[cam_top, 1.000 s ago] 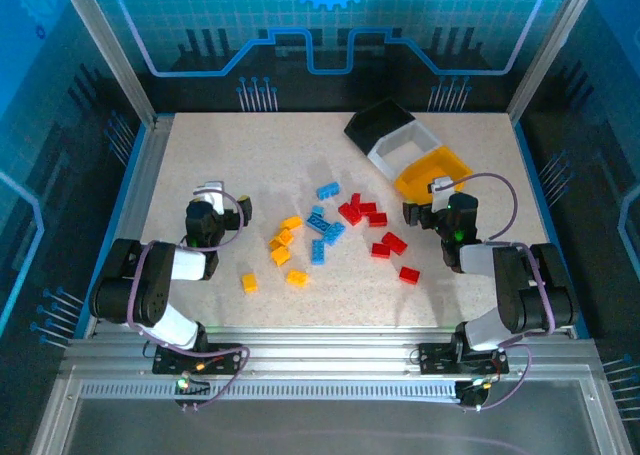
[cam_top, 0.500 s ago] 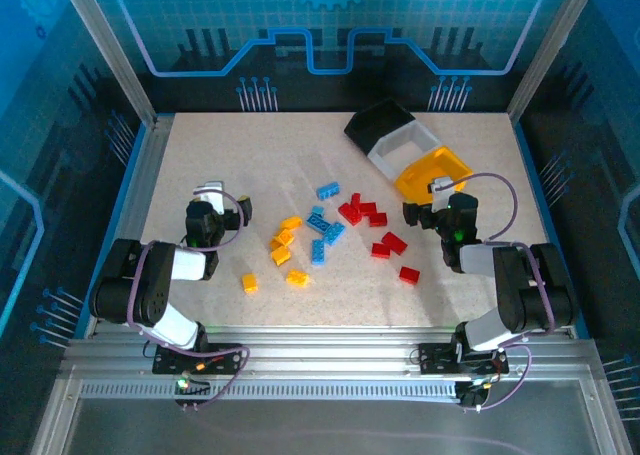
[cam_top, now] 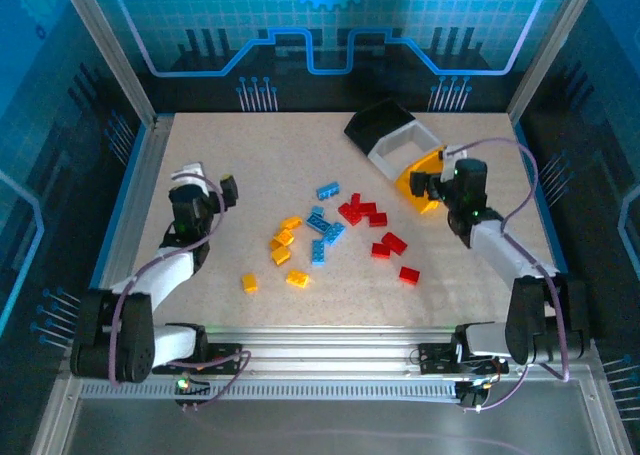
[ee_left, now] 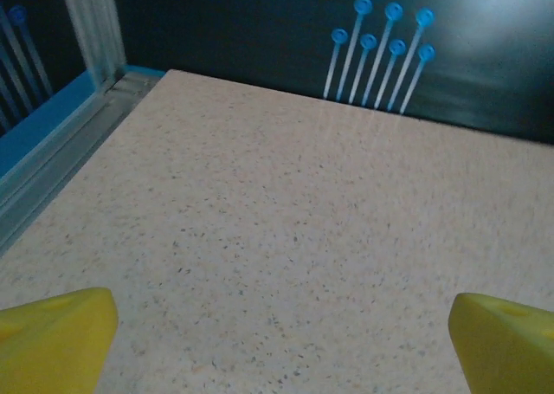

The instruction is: Sort the legos into containers by color

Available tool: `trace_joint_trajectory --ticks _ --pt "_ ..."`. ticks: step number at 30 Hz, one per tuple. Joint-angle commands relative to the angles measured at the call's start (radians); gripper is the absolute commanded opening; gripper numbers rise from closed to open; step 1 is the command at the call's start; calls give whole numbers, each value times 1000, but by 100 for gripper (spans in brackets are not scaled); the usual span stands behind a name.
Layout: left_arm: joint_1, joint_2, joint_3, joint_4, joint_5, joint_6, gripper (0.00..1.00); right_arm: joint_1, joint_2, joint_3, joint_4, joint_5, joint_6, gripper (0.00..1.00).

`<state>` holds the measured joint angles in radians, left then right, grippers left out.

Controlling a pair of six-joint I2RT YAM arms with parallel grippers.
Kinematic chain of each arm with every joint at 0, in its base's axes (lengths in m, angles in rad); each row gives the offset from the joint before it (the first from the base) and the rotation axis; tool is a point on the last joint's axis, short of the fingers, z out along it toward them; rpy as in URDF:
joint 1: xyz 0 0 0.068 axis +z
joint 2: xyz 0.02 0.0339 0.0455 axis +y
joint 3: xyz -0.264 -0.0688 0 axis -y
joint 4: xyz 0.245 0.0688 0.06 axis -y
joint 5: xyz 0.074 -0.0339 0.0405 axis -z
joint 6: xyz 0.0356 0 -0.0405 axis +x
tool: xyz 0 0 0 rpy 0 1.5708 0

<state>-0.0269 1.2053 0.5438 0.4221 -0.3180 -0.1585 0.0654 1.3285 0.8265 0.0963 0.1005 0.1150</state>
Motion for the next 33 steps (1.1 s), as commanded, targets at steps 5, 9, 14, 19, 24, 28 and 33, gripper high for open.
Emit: trace_joint_trajectory --ticks 5,9,14,19,24,28,33 --pt "-11 -124 242 -642 -21 -236 99 28 69 316 -669 -44 203 100" --pt "-35 -154 298 -819 20 -312 99 52 102 376 -879 -78 297 100" --pt "-75 -158 361 -989 183 -350 99 97 60 350 -1056 -96 392 100" --pt "-189 -181 340 -993 274 -353 99 150 25 272 -1128 -150 423 99" --pt "-286 -196 304 -999 284 -397 99 190 -37 130 -1074 -239 499 99" --pt "-317 -225 257 -991 290 -438 99 213 -45 59 -1024 -273 510 99" --pt "-326 -246 237 -1000 304 -451 99 217 -33 -13 -960 -283 469 100"
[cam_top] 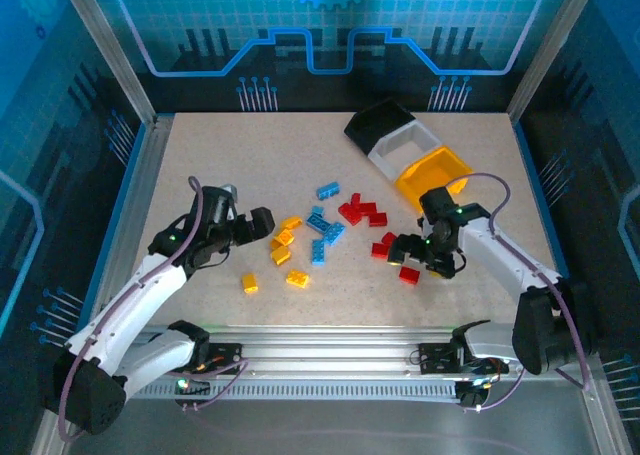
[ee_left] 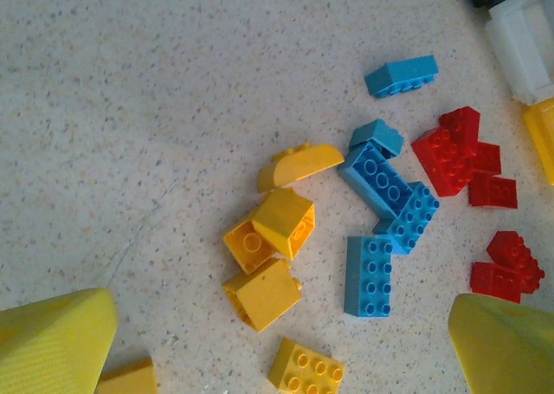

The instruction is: Sort the legos into containers by color

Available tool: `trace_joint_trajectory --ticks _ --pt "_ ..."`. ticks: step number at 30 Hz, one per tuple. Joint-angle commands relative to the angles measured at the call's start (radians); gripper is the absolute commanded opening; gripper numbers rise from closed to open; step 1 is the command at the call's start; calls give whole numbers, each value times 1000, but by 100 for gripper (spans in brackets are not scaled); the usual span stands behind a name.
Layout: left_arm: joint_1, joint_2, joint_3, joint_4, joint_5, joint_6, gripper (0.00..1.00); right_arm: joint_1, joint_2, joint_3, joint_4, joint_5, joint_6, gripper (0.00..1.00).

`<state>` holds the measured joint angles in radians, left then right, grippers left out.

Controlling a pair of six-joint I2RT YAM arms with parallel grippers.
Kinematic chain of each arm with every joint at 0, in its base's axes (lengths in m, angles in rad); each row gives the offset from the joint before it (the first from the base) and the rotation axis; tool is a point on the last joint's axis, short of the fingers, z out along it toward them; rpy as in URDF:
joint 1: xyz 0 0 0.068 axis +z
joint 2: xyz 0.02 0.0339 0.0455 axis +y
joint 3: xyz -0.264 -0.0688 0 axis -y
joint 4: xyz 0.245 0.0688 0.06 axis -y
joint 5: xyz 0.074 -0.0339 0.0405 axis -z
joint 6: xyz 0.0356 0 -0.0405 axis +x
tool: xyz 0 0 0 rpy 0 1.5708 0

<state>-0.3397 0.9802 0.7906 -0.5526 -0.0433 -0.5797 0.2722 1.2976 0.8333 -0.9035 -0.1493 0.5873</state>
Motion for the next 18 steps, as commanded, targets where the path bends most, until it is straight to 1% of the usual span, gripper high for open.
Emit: trace_joint_trajectory --ticks 1,18 --pt "-15 -23 -12 -29 29 -29 99 11 8 -25 51 -33 -11 100" --pt "-15 -47 -16 -56 29 -37 99 11 183 1 167 -32 -129 100"
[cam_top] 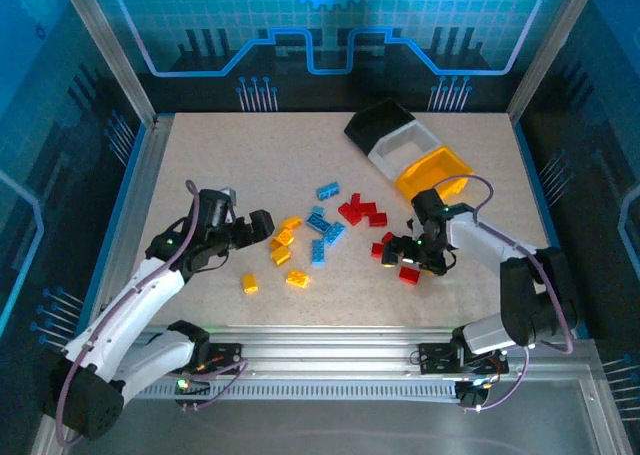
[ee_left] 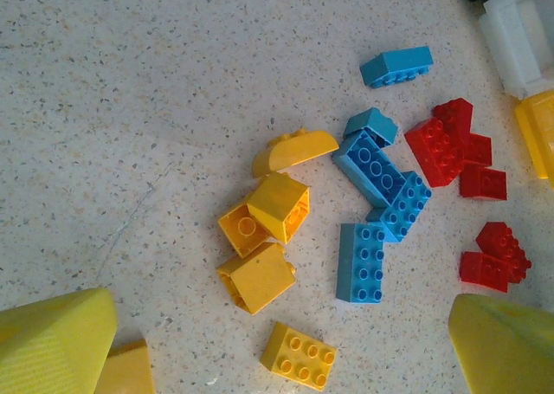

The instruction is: Sort the legos into containers by color

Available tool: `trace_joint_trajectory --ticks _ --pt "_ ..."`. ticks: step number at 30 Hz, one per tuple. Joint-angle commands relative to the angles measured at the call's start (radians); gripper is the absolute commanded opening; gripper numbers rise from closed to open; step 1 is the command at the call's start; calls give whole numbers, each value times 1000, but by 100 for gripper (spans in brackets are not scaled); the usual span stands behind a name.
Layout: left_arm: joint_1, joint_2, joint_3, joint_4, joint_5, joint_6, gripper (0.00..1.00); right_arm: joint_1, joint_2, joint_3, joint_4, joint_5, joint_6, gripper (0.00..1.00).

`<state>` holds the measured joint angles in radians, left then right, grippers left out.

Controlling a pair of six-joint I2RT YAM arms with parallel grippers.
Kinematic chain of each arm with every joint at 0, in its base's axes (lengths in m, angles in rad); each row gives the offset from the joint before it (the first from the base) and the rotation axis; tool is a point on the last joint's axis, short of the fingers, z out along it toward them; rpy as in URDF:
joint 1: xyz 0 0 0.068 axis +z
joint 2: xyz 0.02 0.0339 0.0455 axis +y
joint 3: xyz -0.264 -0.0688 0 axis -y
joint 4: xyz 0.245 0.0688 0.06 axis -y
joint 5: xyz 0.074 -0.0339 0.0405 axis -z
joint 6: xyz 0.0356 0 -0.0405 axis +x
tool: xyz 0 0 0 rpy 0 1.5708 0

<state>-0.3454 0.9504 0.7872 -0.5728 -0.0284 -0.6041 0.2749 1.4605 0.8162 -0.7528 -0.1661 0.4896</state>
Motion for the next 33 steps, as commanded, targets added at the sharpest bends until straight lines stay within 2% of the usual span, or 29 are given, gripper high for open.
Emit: trace_joint_trajectory --ticks 1,8,17,21,33 --pt "-10 -19 -13 -37 13 -13 99 10 26 19 18 -16 -36 100" --pt "-10 -26 -16 -42 8 -12 99 39 33 4 15 -30 -44 100" --pt "-11 -36 -42 -34 5 -32 99 216 -33 -22 -14 -39 39 100" --pt "-10 -43 -53 -26 4 -47 99 233 -56 -31 -53 29 29 99" --pt "-10 -36 -56 -13 5 -71 99 277 43 30 -65 173 -61 82"
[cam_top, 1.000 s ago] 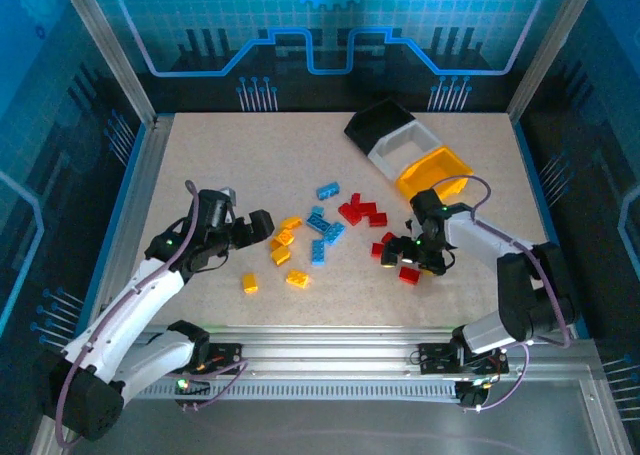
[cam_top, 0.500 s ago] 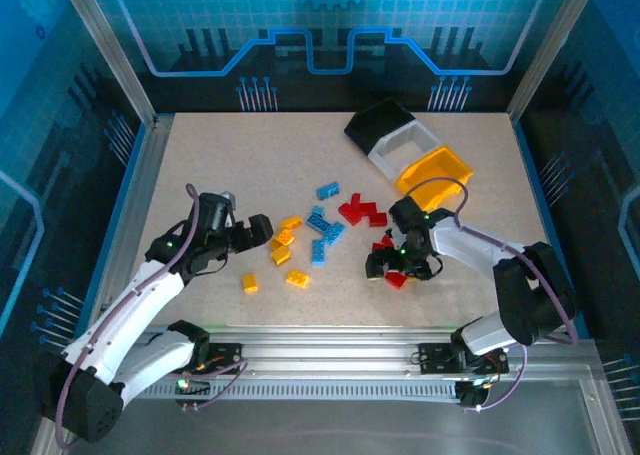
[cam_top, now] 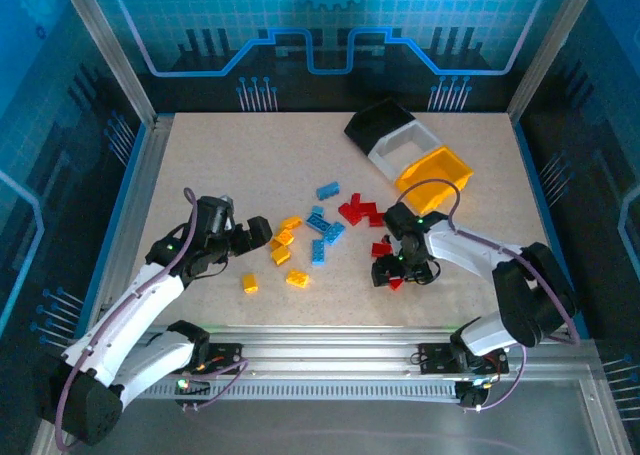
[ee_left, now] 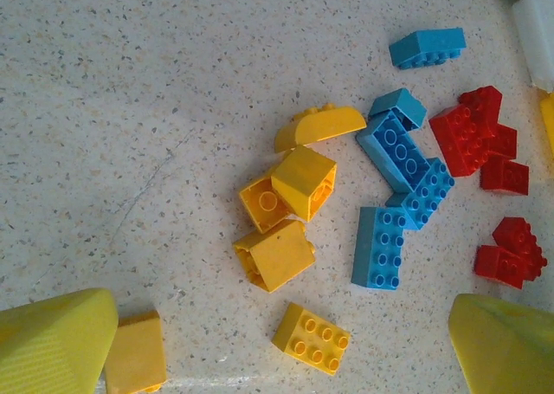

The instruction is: Sort the legos into containers by color

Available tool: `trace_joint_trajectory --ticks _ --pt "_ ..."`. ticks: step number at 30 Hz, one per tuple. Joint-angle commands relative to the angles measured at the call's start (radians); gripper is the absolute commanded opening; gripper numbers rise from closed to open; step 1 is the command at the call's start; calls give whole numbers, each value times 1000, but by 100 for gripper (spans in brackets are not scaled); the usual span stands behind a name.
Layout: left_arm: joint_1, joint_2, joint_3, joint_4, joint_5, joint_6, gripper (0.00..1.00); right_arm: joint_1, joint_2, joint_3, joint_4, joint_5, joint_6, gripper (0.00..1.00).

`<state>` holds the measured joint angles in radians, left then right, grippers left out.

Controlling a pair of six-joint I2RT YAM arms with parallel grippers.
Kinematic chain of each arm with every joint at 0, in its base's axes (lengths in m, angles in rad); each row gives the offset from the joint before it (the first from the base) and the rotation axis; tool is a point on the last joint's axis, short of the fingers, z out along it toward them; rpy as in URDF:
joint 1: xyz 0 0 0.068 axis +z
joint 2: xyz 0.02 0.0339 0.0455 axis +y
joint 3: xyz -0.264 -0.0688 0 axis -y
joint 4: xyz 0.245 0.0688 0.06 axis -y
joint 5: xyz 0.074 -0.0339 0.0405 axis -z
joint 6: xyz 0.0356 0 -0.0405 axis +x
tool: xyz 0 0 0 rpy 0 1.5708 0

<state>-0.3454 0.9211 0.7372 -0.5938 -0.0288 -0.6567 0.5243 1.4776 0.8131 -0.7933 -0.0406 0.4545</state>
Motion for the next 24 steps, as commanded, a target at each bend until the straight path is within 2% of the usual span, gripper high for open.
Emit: trace_joint_trajectory --ticks 1,8,12,19,24 --pt "-10 -8 -7 6 3 -19 99 38 35 38 -24 53 -31 81" --pt "-10 -33 -37 5 -4 -39 99 94 89 60 -37 125 -34 67" --pt "-10 -31 -45 9 -5 -43 99 103 119 103 -39 142 -38 63" --pt "-10 -30 -43 5 -5 -40 99 108 150 134 -49 151 -42 40" --pt "-10 -38 -49 -5 -10 -37 99 109 128 141 -67 155 -33 35"
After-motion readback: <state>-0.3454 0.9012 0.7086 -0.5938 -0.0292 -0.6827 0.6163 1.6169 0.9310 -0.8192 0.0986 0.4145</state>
